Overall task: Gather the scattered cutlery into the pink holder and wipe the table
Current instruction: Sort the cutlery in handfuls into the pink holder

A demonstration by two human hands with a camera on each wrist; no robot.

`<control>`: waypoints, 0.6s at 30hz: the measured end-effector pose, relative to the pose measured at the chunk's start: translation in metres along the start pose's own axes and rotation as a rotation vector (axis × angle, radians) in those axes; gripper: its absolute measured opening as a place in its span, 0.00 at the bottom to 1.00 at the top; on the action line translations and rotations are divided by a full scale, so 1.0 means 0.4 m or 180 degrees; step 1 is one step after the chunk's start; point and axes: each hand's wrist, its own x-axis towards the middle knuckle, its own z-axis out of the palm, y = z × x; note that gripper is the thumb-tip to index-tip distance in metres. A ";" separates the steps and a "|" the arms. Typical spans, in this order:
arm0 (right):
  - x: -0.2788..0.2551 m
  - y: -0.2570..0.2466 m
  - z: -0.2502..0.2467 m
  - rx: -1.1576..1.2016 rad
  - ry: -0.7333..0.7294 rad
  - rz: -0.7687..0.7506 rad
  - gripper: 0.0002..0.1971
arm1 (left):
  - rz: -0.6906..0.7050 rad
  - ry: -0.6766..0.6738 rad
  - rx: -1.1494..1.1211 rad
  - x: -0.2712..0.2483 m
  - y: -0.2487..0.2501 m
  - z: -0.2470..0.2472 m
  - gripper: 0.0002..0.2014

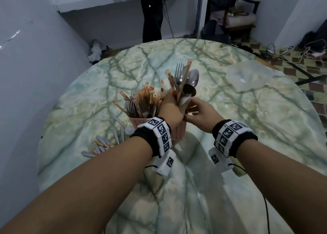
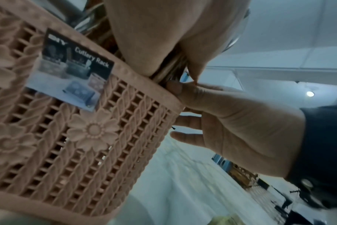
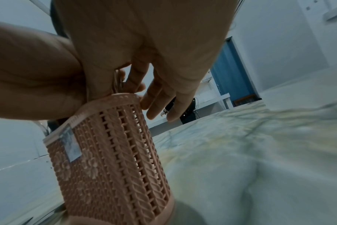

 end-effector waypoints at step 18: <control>-0.001 -0.021 -0.006 -0.0741 -0.0337 -0.0195 0.18 | 0.0324 -0.0215 0.0099 -0.030 -0.018 -0.044 0.38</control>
